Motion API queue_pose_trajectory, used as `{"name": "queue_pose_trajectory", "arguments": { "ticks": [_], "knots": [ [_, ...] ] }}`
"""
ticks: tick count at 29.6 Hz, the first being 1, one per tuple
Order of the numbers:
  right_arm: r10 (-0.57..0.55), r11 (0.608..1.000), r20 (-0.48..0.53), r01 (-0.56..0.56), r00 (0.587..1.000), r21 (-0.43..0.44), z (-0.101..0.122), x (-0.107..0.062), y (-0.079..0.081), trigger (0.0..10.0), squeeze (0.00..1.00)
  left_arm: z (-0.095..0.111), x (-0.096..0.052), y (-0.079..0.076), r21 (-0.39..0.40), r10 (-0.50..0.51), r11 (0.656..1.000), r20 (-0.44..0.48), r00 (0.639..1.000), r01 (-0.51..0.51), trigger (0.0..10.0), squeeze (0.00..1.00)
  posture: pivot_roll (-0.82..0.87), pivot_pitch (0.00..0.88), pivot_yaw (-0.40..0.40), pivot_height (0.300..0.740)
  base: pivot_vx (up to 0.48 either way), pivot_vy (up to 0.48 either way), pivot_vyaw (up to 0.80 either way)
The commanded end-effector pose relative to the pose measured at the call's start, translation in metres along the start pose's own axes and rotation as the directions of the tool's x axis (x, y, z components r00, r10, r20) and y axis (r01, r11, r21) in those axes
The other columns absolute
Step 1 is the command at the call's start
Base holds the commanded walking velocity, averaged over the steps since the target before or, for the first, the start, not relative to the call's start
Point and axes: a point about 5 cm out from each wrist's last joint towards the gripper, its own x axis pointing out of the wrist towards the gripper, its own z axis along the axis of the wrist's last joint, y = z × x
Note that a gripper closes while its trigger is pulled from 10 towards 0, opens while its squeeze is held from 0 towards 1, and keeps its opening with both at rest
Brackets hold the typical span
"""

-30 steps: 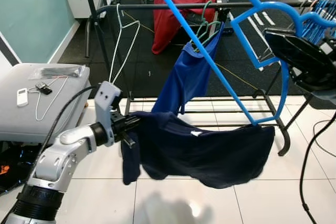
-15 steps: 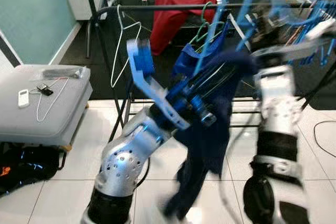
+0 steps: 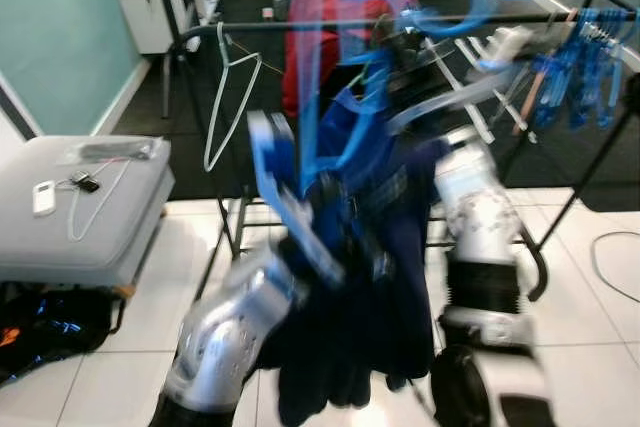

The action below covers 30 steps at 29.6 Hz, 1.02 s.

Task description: Hang hanger

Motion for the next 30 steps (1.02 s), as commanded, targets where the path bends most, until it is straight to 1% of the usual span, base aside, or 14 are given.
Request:
{"name": "queue_pose_trajectory", "arguments": {
  "ticks": [1, 3, 4, 6, 7, 9, 13, 16, 22, 25, 26, 28, 29, 30],
  "knots": [
    [0.014, 1.0, 0.081, -0.015, 0.997, 0.019, 0.014, 0.004, 0.003, 0.0, 0.0, -0.005, 0.002, -0.007, 0.013, -0.042, 0.999, -0.045, 0.998, 0.042, 10.0, 0.0, -0.11, 0.096, 0.046, 0.74, 0.0, 0.0, 0.0],
    [0.058, 0.997, 0.124, -0.064, 0.991, 0.044, 0.029, 0.01, 0.01, 0.0, 0.0, -0.017, -0.004, -0.006, 0.042, -0.026, 0.999, -0.123, 0.992, 0.031, 10.0, 0.0, -0.11, 0.097, 0.044, 0.74, 0.0, 0.0, 0.0],
    [0.058, 0.997, 0.124, -0.064, 0.991, 0.044, 0.029, 0.01, 0.01, 0.0, 0.0, -0.017, -0.004, -0.006, 0.042, -0.026, 0.999, -0.123, 0.992, 0.031, 10.0, 0.0, -0.11, 0.097, 0.044, 0.74, 0.0, 0.0, 0.0],
    [0.154, 0.985, 0.16, -0.165, 0.975, 0.053, 0.046, 0.016, 0.026, 0.0, 0.0, -0.035, -0.012, 0.002, 0.134, 0.044, 0.991, -0.249, 0.968, -0.01, 10.0, 0.0, -0.11, 0.097, 0.044, 0.74, 0.0, 0.0, 0.0],
    [0.183, 0.98, 0.161, -0.193, 0.97, 0.049, 0.049, 0.016, 0.03, 0.0, 0.0, -0.038, -0.013, 0.007, 0.172, 0.083, 0.984, -0.271, 0.959, -0.037, 10.0, 0.0, -0.11, 0.099, 0.046, 0.74, 0.0, 0.0, 0.0],
    [0.206, 0.976, 0.158, -0.215, 0.966, 0.043, 0.051, 0.017, 0.033, 0.0, 0.0, -0.038, -0.013, 0.017, 0.229, 0.154, 0.969, -0.29, 0.945, -0.088, 10.0, 0.0, -0.11, 0.099, 0.046, 0.74, 0.0, 0.0, 0.0],
    [0.211, 0.975, 0.142, -0.218, 0.967, 0.033, 0.05, 0.016, 0.033, 0.0, 0.0, -0.037, -0.013, 0.021, 0.266, 0.177, 0.959, -0.302, 0.937, -0.095, 10.0, 0.0, -0.11, 0.099, 0.047, 0.74, 0.0, 0.0, 0.0],
    [0.29, 0.957, 0.009, -0.29, 0.957, 0.025, 0.027, 0.009, 0.043, 0.0, 0.0, -0.03, -0.012, 0.037, 0.429, 0.264, 0.897, -0.318, 0.91, -0.11, 10.0, 0.0, -0.12, 0.101, 0.05, 0.74, 0.0, 0.0, 0.0],
    [0.341, 0.94, -0.046, -0.34, 0.939, 0.016, 0.019, 0.008, 0.049, 0.0, 0.0, -0.015, -0.008, 0.046, 0.483, 0.329, 0.856, -0.241, 0.913, -0.181, 10.0, 0.0, -0.12, 0.102, 0.051, 0.74, 0.0, 0.0, 0.0],
    [0.374, 0.927, -0.078, -0.374, 0.924, 0.016, 0.019, 0.007, 0.053, 0.0, 0.0, -0.008, -0.008, 0.053, 0.543, 0.379, 0.81, -0.197, 0.904, -0.222, 10.0, 0.0, -0.12, 0.101, 0.051, 0.74, 0.0, 0.0, 0.0],
    [0.374, 0.927, -0.078, -0.374, 0.924, 0.016, 0.019, 0.007, 0.053, 0.0, 0.0, -0.008, -0.008, 0.053, 0.543, 0.379, 0.81, -0.197, 0.904, -0.222, 10.0, 0.0, -0.12, 0.101, 0.051, 0.74, 0.0, 0.0, 0.0],
    [0.382, 0.924, -0.085, -0.382, 0.92, 0.023, 0.018, 0.007, 0.054, 0.0, 0.0, -0.007, -0.012, 0.059, 0.593, 0.417, 0.773, -0.209, 0.884, -0.224, 10.0, 0.0, -0.12, 0.102, 0.05, 0.74, 0.0, 0.0, 0.0],
    [0.391, 0.92, -0.088, -0.39, 0.916, 0.03, 0.017, 0.005, 0.056, 0.0, 0.0, -0.009, -0.016, 0.064, 0.661, 0.455, 0.724, -0.241, 0.857, -0.198, 10.0, 0.0, -0.12, 0.103, 0.05, 0.74, 0.0, 0.0, 0.0],
    [0.391, 0.92, -0.088, -0.39, 0.916, 0.03, 0.017, 0.005, 0.056, 0.0, 0.0, -0.009, -0.016, 0.064, 0.661, 0.455, 0.724, -0.241, 0.857, -0.198, 10.0, 0.0, -0.12, 0.103, 0.05, 0.74, 0.0, 0.0, 0.0]
  ]
}}
